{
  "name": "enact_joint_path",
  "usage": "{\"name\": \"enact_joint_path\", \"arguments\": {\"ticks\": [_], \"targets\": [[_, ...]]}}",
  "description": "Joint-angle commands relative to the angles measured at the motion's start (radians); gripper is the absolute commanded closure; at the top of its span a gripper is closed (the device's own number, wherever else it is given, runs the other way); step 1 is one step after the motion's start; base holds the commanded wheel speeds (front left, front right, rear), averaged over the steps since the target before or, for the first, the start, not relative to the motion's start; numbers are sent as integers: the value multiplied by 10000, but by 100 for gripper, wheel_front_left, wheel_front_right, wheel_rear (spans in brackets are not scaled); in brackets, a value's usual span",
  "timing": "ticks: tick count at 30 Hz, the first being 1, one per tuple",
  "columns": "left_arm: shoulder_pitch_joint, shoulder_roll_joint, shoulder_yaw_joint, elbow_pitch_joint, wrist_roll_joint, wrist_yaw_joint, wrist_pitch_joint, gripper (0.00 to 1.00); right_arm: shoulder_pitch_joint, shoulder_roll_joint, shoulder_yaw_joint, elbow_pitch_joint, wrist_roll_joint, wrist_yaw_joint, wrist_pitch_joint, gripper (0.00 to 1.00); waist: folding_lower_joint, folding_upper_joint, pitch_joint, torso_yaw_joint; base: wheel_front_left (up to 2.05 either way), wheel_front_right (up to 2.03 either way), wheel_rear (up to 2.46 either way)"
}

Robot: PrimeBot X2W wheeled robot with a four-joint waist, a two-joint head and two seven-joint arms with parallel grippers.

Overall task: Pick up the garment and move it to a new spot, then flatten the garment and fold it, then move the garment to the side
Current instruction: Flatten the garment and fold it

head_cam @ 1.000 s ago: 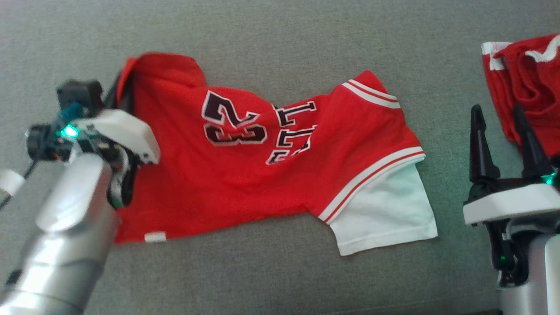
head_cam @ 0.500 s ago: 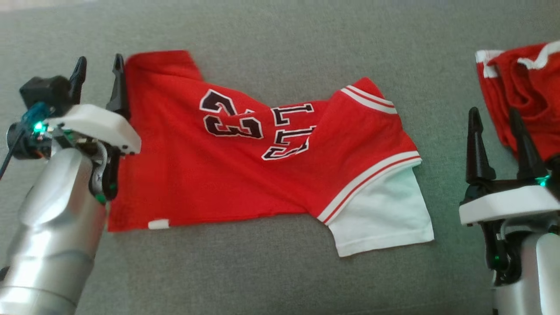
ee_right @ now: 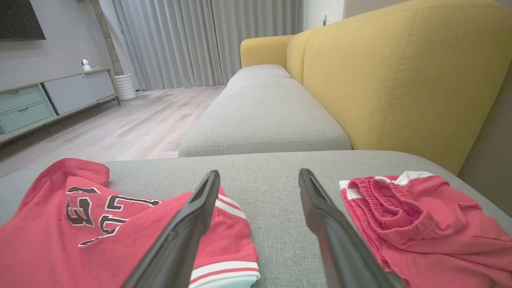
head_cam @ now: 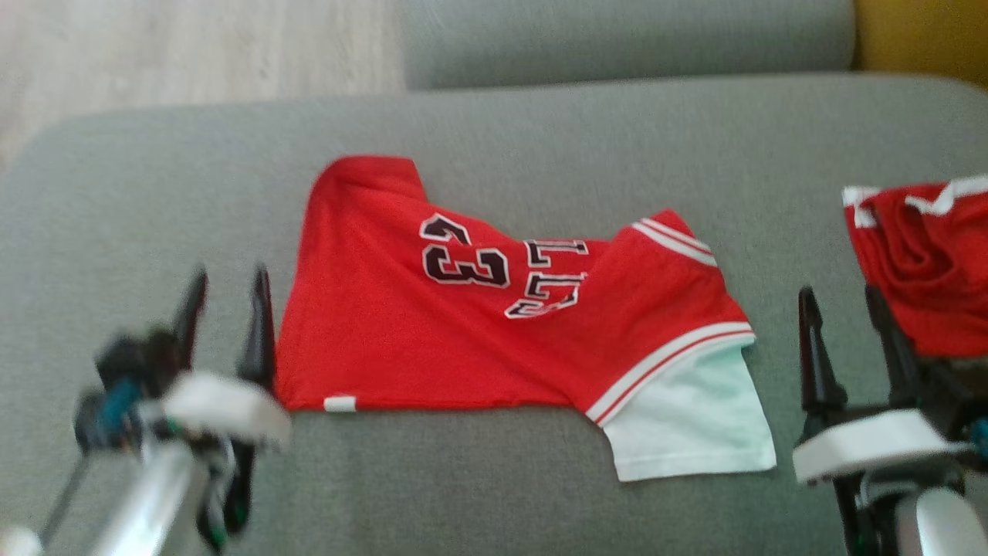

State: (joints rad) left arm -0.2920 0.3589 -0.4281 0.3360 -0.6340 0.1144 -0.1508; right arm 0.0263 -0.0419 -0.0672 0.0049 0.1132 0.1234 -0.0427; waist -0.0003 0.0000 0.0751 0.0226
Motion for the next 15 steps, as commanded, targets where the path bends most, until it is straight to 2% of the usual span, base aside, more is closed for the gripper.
{"name": "enact_joint_path", "arguments": {"ticks": [1,4,9,15], "targets": [[-186,370,299,-397,-2,99,-67,0,-106,-83,271,-309,-59,73,-125,0,3,0,-517,306,0,0,0],[913,237,136,-1191,19,574,-76,0,302,-83,338,-298,-359,73,-300,0,3,0,-878,395,0,0,0],[2238,-39,-129,-2089,88,1196,-209,0,866,-83,617,-161,-231,73,-564,0,3,0,-1185,438,0,0,0],[3031,-253,-231,-2468,55,1570,-376,0,1306,-83,934,70,62,73,-851,0,3,0,-1396,444,0,0,0]]}}
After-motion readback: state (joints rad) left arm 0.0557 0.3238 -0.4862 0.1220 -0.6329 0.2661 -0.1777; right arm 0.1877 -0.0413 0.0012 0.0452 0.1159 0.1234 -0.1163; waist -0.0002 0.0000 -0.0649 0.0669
